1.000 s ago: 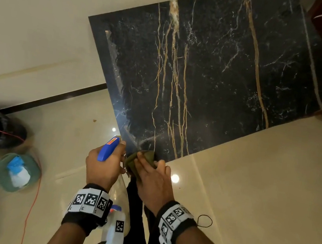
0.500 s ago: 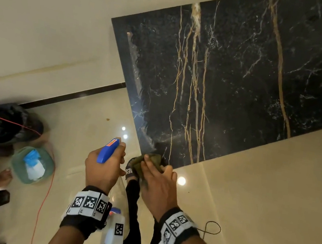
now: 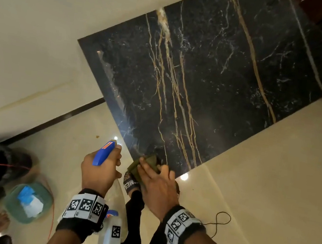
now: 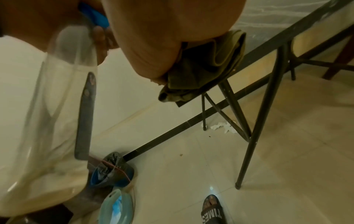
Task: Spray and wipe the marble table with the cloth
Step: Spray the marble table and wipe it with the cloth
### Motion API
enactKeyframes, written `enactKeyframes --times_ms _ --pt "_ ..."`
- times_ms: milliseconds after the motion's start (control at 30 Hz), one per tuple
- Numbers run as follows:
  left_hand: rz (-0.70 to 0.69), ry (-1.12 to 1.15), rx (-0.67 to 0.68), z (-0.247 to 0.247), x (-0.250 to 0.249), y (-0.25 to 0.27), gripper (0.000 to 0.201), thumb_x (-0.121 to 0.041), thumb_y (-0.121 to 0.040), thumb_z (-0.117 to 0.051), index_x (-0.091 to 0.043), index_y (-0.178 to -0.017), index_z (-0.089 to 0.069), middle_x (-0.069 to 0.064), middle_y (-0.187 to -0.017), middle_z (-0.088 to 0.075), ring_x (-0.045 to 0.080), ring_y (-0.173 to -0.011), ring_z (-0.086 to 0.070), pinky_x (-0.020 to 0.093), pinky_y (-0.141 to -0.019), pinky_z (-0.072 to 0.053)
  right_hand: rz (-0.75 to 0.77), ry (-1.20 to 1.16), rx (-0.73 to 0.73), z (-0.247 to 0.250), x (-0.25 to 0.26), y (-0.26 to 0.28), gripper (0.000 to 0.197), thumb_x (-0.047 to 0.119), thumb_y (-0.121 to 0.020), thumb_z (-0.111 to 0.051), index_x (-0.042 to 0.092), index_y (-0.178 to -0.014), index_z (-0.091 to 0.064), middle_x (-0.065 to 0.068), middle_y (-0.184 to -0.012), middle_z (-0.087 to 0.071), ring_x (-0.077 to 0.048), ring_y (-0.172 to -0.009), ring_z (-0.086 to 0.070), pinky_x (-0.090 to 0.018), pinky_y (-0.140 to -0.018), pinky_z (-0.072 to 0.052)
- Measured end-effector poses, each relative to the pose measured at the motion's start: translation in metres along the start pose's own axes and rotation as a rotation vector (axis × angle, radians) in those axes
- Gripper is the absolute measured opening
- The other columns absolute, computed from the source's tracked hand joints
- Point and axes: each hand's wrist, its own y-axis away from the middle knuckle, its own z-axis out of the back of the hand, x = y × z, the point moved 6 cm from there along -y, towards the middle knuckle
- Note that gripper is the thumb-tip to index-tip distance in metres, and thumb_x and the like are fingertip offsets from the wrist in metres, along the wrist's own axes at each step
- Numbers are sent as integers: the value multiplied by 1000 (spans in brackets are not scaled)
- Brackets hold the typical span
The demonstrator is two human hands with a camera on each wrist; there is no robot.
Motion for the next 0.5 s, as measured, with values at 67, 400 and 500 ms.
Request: enactKeyframes --times_ms 67,400,500 --pt "-22 -17 27 -4 -13 -10 26 -23 -96 -71 -3 -78 -73 8 -67 -62 23 -61 -58 37 -55 -57 105 23 11 4 -5 -8 56 47 -83 -68 34 -137 -59 17 -152 -47 -19 -88 -39 -34 -70 -41" --pt "-87 -44 16 20 -42 -52 27 -24 -96 -70 -8 -75 -74 8 -66 -64 21 -58 -60 37 -56 -58 -213 -93 -47 14 -1 -65 57 33 -88 -60 35 -144 -49 23 -160 -31 -24 -103 -42 -37 -78 -38" --pt "-79 -27 13 23 -45 -59 28 -25 -97 -70 -6 -76 -73 9 -68 -64 24 -60 -61 37 -56 -58 55 -5 16 8 18 -64 54 37 -87 -62 32 -140 -55 18 -158 -38 -25 -96 -50 -39 -77 -44"
